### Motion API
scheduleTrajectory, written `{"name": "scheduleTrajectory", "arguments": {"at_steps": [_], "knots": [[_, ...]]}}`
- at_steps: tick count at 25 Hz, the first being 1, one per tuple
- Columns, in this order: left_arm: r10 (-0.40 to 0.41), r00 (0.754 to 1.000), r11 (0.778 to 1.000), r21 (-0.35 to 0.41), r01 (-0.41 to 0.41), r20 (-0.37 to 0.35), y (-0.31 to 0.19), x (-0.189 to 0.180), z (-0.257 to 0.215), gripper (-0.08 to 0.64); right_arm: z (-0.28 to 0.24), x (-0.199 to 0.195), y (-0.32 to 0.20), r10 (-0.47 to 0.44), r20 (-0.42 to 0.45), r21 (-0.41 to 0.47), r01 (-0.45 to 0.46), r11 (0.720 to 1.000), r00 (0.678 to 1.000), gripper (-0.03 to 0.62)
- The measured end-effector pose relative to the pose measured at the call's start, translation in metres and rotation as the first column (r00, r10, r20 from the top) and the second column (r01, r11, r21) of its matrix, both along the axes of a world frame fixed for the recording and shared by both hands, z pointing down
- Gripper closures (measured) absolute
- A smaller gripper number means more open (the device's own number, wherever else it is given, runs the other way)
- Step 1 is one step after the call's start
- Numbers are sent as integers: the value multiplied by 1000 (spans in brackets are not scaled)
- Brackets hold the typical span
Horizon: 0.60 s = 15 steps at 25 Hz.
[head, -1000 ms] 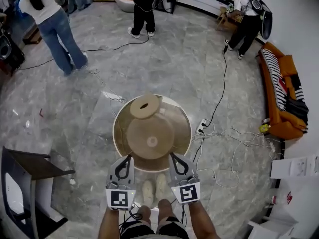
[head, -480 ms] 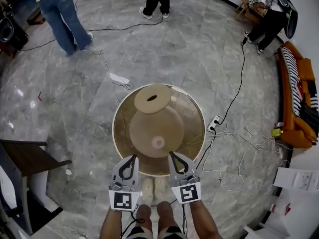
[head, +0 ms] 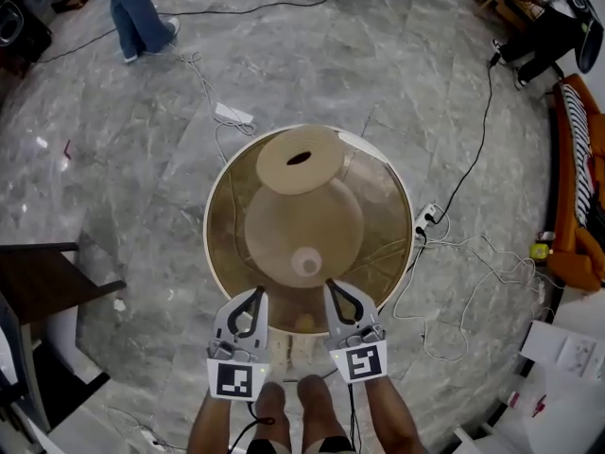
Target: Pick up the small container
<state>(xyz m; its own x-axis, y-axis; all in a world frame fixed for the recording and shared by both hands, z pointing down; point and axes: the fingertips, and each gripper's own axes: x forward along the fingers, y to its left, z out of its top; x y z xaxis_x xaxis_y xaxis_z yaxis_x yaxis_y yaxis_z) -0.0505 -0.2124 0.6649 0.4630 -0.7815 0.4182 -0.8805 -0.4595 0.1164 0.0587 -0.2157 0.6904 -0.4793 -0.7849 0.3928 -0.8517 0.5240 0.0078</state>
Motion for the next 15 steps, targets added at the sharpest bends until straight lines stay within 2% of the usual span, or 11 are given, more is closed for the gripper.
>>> {"name": "scheduleTrajectory", "arguments": {"at_steps": [6,12,13,14,15], "knots": [[-20,1000,999,-44,20,4,-1,-1,48,541,49,-2,-6,-30,-5,-17,30,999,1000,592],[-35,999,998,-58,35,5,2,-4,67,541,74,-10,-10,-64,18,-38,65,997,998,589],[-39,999,997,-64,39,4,3,-5,69,541,79,-12,-11,-71,20,-47,71,996,997,525],[-41,999,997,-69,41,5,3,-6,71,541,83,-14,-12,-76,18,-54,77,996,997,495],[-44,999,996,-73,44,4,3,-7,73,541,88,-16,-14,-81,13,-57,82,995,997,494]]}}
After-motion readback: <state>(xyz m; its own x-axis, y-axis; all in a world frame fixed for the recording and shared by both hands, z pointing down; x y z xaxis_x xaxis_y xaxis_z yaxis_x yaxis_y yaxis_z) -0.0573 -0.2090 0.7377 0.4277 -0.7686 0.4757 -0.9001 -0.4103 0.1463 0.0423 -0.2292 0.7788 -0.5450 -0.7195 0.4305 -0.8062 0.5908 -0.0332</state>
